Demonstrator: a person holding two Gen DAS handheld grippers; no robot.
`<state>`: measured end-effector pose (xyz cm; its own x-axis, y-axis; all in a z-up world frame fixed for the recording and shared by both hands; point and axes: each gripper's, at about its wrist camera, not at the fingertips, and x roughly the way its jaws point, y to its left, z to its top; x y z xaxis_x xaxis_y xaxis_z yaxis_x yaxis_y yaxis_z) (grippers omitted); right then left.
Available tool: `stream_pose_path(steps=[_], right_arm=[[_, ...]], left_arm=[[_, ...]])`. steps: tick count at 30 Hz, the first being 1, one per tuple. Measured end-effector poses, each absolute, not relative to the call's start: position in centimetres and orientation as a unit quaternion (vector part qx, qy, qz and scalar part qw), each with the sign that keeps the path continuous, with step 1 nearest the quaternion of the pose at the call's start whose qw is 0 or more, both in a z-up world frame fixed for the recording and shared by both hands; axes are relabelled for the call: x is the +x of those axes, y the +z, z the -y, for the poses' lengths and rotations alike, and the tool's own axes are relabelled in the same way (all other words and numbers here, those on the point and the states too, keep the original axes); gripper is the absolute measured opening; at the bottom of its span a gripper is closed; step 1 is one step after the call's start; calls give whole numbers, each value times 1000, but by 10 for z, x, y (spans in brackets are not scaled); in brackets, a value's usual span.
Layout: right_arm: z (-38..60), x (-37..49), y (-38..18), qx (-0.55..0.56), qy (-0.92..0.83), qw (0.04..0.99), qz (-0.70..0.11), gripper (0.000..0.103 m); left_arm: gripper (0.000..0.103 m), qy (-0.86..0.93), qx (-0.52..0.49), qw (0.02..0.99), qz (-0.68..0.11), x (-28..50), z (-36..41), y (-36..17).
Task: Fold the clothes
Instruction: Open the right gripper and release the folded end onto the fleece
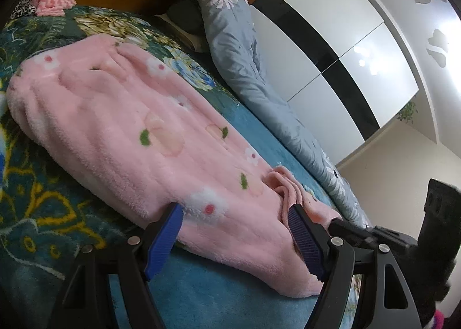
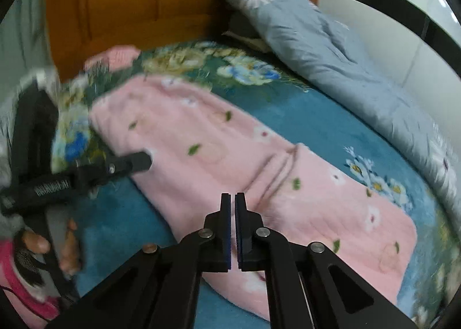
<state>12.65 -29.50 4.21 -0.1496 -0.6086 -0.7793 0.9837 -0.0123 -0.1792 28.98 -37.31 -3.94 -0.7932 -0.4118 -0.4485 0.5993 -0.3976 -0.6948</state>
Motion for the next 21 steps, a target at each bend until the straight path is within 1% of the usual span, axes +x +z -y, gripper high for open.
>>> stream_pose_path(steps=[2, 5, 7, 8, 9, 11, 17, 20, 21], right_arm=[[294, 123, 32, 255, -673, 585, -374, 2], [285, 109, 33, 263, -695, 568, -353, 4], [277, 99, 38, 249, -715, 554, -345, 19], [275, 95, 41, 239, -727, 543, -345, 40], [275, 91, 41, 238, -733, 535, -346, 51], [277, 86, 35, 242, -733, 527, -356, 51], [294, 97, 1, 237, -700, 523, -425, 51], [301, 93, -2, 241, -709, 510, -423, 51], [302, 90, 0, 254, -710, 511, -412, 40]], left_arm=[[79, -828, 103, 309, -456, 292, 373, -40], [79, -825, 94, 319, -456, 299, 373, -39], [79, -818, 86, 329, -464, 304, 374, -42], [79, -814, 82, 334, -468, 307, 375, -43], [79, -810, 78, 341, -470, 310, 375, -43], [79, -805, 70, 349, -475, 316, 376, -44], [80, -791, 60, 354, -496, 326, 380, -51], [80, -790, 62, 353, -498, 326, 381, -51], [80, -790, 63, 353, -498, 326, 381, -51]])
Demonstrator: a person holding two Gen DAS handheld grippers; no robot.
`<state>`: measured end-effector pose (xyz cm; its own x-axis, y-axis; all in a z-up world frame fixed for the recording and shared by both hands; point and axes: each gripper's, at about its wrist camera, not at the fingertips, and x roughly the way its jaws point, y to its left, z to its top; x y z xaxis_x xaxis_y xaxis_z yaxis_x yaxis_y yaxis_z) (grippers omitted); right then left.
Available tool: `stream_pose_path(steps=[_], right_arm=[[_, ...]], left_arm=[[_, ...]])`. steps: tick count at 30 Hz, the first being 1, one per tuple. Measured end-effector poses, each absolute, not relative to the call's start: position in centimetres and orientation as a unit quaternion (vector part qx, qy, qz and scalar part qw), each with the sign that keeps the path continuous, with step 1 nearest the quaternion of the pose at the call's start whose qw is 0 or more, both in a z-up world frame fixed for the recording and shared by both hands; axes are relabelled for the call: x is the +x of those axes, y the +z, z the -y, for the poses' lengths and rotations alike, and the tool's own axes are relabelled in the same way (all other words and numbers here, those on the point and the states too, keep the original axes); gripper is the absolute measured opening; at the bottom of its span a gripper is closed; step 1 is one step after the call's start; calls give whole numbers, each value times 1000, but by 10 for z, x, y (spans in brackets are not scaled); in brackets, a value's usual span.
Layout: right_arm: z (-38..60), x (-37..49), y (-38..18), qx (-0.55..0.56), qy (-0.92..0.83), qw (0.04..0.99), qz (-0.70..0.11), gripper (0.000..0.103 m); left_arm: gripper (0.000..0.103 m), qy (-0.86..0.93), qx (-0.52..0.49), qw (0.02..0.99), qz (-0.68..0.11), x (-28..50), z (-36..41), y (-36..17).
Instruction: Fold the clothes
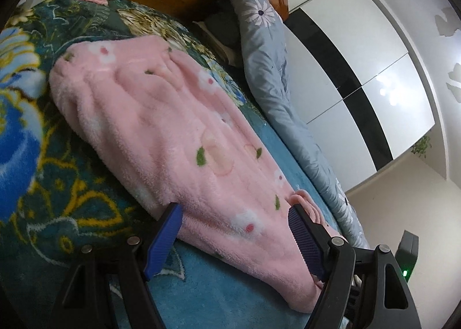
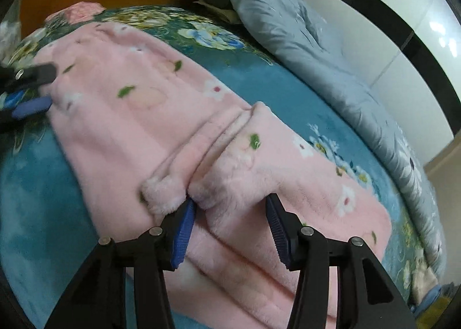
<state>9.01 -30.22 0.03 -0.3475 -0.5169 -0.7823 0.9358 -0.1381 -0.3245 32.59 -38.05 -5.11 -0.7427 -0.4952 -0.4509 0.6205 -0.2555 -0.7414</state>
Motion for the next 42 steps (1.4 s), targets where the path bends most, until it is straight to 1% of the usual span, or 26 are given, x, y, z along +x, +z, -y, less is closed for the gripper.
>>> stream_pose_path(steps=[1, 2, 5, 6, 9, 12, 13, 14, 16, 18, 19, 20, 23, 28, 30, 33, 34, 35, 36, 37, 42], right_arm=[[303, 87, 3, 268, -711, 514, -399, 27], [303, 83, 6, 280, -715, 512, -386, 7], [297, 77, 31, 311, -723, 530, -316, 7], [294, 82, 40, 307, -721, 541, -306, 7], [297, 102, 48, 296, -700, 570, -312, 7], [303, 112, 25, 314, -681, 571, -334, 7], [305, 113, 16, 322, -678, 566, -341, 7], [306, 115, 7, 329, -675, 561, -348, 10], [303, 114, 7, 328, -678, 562, -342, 13], [293, 116, 20, 310, -682, 575, -328, 43], [286, 116, 28, 299, -684, 584, -319, 46], [281, 116, 34, 289, -687, 590, -311, 48], [262, 118, 46, 263, -700, 591, -303, 51], [235, 113, 41, 259, -716, 574, -301, 52], [225, 106, 39, 270, -717, 574, -288, 52], [211, 92, 39, 288, -724, 570, -260, 52], [207, 86, 39, 296, -726, 568, -249, 52], [203, 80, 39, 305, -728, 566, -237, 52], [199, 74, 39, 312, -731, 564, -226, 52], [194, 69, 40, 315, -734, 562, -216, 52], [167, 40, 45, 318, -751, 553, -169, 52]], left_arm=[[80, -790, 63, 352, -498, 326, 381, -51], [80, -790, 61, 351, -500, 327, 381, -51], [80, -787, 53, 346, -508, 330, 382, -52], [80, -786, 49, 344, -511, 331, 382, -53], [80, -783, 40, 345, -515, 334, 383, -53], [80, -779, 34, 354, -516, 339, 383, -52], [80, -777, 33, 357, -518, 340, 383, -53], [80, -774, 31, 360, -521, 342, 384, -53], [80, -766, 27, 371, -524, 350, 385, -52], [81, -754, 17, 396, -524, 361, 387, -49], [82, -742, 13, 412, -528, 369, 390, -50], [82, -728, 7, 423, -539, 377, 394, -53], [82, -687, -26, 436, -581, 401, 407, -65], [83, -668, 1, 487, -563, 409, 444, -55], [83, -658, 15, 485, -576, 410, 462, -60], [82, -658, 8, 475, -584, 409, 474, -59], [79, -663, 8, 472, -581, 406, 476, -56], [65, -665, 12, 475, -576, 402, 477, -53], [52, -665, 21, 482, -570, 399, 478, -50], [31, -665, 29, 489, -564, 397, 478, -46], [26, -688, 45, 491, -532, 385, 478, -14]])
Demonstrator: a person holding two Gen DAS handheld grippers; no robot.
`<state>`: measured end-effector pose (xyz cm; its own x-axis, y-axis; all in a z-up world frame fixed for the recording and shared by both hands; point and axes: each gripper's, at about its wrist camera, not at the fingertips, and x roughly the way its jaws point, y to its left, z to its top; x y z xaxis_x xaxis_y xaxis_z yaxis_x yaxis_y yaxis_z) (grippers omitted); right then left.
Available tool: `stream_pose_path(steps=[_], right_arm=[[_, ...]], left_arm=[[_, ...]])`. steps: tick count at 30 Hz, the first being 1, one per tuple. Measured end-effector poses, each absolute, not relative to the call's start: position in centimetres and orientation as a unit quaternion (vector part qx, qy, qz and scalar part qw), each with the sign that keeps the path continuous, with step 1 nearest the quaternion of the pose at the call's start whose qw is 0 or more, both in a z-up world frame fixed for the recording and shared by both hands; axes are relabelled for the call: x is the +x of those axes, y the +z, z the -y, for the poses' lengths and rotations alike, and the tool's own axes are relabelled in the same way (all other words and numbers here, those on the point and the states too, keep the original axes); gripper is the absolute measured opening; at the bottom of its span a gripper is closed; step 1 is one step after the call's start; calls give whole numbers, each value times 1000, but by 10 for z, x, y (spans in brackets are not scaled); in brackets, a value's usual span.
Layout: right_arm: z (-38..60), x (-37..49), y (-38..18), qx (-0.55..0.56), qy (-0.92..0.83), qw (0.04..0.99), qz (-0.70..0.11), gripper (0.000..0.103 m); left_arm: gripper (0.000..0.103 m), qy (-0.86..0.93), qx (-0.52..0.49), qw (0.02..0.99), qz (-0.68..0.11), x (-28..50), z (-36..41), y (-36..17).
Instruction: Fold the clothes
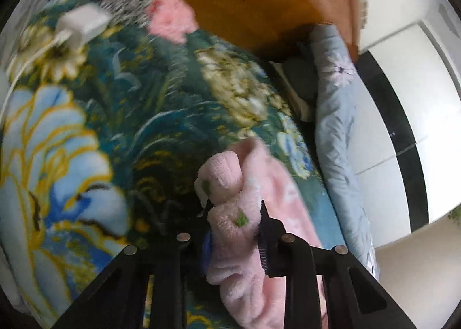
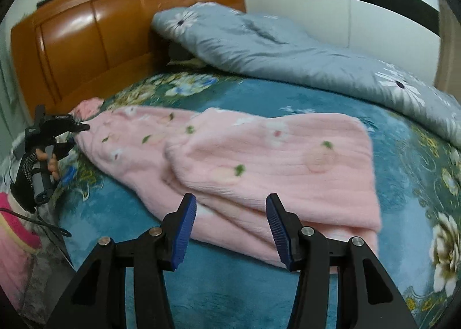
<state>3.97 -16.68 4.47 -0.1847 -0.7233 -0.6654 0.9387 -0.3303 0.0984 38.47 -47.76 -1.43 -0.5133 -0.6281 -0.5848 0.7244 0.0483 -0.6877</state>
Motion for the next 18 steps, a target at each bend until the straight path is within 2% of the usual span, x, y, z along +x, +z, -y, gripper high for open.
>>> stream_pose_path(steps=[6, 12, 15, 18], right_arm=[[130, 0, 37, 343, -763, 536, -114, 52], [95, -30, 30, 359, -776, 513, -78, 52], [80, -43, 29, 364, -781, 503, -65, 52], [68, -51, 26, 370, -786, 492, -58, 52]], left_arm=[[26, -776, 61, 464, -423, 307, 449, 75], [26, -885, 103, 355, -283, 164, 386, 149], [26, -923, 133, 271, -240, 94, 341, 152], [26, -939, 186, 199, -209, 31, 299, 128]])
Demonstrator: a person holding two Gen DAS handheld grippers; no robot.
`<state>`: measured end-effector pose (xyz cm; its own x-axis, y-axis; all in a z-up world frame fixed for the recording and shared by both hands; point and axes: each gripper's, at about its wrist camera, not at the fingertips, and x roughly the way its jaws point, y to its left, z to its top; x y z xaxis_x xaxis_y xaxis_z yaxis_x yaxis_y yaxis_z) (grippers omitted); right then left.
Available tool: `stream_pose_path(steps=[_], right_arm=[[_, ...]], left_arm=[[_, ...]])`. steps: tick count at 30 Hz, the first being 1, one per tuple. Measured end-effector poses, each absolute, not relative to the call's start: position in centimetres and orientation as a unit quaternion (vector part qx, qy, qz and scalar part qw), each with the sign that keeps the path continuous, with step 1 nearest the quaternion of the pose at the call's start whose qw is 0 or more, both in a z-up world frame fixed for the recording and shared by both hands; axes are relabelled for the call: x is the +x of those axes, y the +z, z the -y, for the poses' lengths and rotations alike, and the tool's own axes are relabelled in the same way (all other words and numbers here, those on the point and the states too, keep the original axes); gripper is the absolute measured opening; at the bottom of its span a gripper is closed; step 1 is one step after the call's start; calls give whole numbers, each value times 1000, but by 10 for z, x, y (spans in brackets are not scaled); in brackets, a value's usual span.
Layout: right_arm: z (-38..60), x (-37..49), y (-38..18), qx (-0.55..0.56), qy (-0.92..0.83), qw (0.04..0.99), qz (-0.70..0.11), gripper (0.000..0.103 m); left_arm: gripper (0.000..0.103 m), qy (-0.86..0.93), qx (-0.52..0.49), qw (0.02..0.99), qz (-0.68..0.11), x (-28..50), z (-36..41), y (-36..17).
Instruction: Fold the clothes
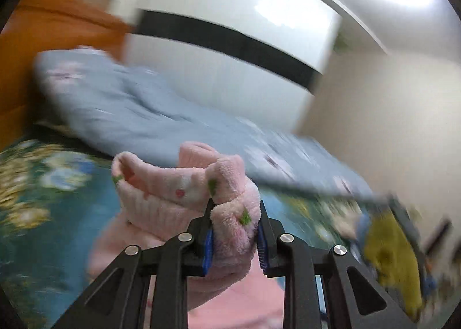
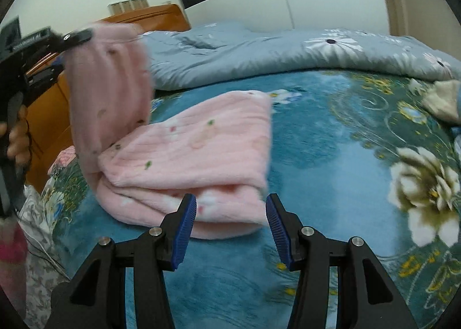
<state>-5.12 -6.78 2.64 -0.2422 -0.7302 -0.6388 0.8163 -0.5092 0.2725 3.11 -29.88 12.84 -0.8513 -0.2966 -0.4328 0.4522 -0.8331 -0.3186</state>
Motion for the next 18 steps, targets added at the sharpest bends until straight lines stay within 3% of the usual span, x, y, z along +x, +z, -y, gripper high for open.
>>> stream_pose_path(steps=[4, 8, 13, 16, 18], right_arm=[[54, -62, 25, 386, -789, 475, -53, 52], [40, -68, 26, 385, -795, 464, -62, 52], [35, -78, 19, 397, -798, 452, -43, 53], [39, -79, 18, 402, -788, 466, -22, 53], [46, -76, 21, 398, -777, 487, -11, 54]], left_arm=[[26, -931, 287, 142, -172, -39, 254, 70], [28, -919, 342, 110, -159, -57, 231, 39], [61, -913, 353, 61, -194, -45, 212, 29], [65, -923, 302, 59, -231, -12, 223, 44], [70, -927, 258, 121, -242, 17, 238, 51]])
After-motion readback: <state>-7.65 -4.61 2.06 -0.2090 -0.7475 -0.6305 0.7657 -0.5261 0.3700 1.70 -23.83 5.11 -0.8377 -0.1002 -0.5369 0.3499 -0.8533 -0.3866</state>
